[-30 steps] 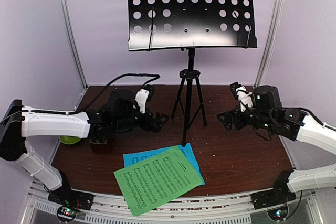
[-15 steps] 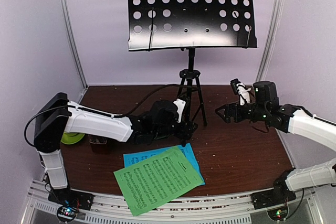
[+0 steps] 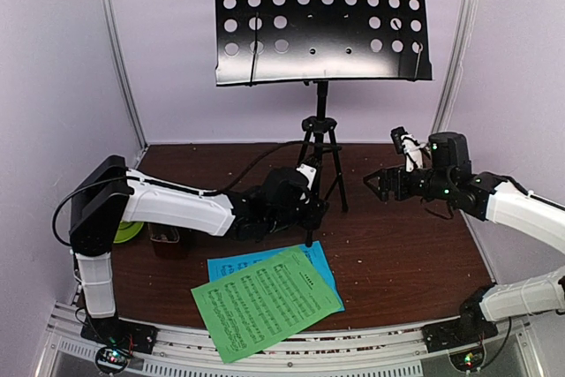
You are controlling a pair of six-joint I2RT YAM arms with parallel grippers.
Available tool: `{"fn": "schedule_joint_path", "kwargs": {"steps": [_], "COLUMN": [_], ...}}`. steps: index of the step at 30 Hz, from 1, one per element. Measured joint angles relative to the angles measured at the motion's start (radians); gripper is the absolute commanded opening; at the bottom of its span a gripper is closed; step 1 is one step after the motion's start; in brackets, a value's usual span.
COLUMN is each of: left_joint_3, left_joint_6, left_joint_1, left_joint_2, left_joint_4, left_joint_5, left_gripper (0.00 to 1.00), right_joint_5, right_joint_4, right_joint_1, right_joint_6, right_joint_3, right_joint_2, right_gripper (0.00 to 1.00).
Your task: Set up the instrument practice props
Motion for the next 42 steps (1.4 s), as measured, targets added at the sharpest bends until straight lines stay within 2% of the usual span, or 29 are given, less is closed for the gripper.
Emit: {"fn": "schedule_joint_path", "kwargs": {"steps": [6, 12, 26, 35, 42], "left_joint_3": [0.016, 0.024, 0.035, -0.008, -0.017], "left_joint_6": [-0.010, -0.020, -0.018, -0.006, 0.024], "left_joint_1": [0.006, 0.018, 0.026, 0.035, 0.041], "left_joint_2": [0.033, 0.037, 0.034, 0.000, -0.011], "left_joint_4": [-0.018, -0.031, -0.064, -0.065, -0.069], "left_joint_5": [-0.006, 0.001, 0.026, 0.048, 0.060], "left_gripper": [0.38, 0.27, 0.00, 0.00, 0.00], "right_joint_5": [0.041, 0.064, -0.017, -0.120, -0.151], "right_joint_4": [0.000, 0.015, 0.061, 0.080, 0.188], "right_joint_1": [-0.006, -0.010, -0.010, -0.010, -0.010], "right_joint_6": [0.002, 0.003, -0.061, -0.113, -0.112], "right_joint_3": [0.003, 0.004, 0.005, 0.085, 0.129], "right_joint_2": [0.000, 0.000, 0.075, 0.208, 0.296], "right_gripper": [0.98, 0.98, 0.95, 0.85, 0.83]}}
